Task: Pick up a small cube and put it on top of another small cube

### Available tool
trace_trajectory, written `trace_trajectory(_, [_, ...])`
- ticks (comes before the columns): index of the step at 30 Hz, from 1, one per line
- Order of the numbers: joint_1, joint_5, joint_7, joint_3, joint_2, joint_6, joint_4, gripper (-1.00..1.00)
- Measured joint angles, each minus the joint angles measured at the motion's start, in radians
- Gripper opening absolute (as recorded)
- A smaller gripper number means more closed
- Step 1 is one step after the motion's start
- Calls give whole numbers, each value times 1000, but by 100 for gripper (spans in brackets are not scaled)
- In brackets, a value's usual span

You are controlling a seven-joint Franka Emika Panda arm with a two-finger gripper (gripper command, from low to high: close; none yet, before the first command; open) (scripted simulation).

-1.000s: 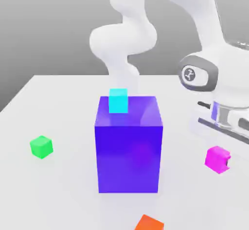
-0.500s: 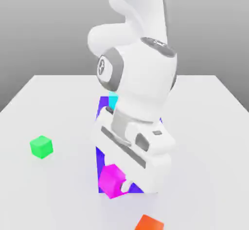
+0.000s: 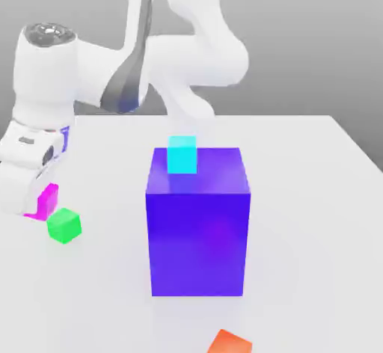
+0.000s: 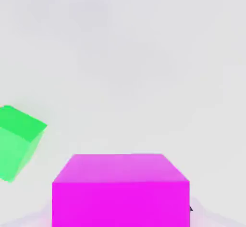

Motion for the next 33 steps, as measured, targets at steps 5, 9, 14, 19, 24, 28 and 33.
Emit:
trace_trajectory(5, [-76, 75, -4, -104, -57, 7, -77, -100])
trace_trajectory(9, [-79, 172, -20, -174, -77, 29, -129, -100])
trace_trajectory(14, [-30, 247, -62, -215, -25, 89, -136, -100])
trace_trajectory(19, [27, 338, -123, -249, 40, 150, -137, -100])
trace_trajectory(24, [85, 467, -212, -275, 111, 208, -138, -100])
trace_trajectory(28, [122, 610, -312, -266, 172, 249, -138, -100])
trace_trajectory(33, [115, 812, -455, -209, 246, 290, -132, -100])
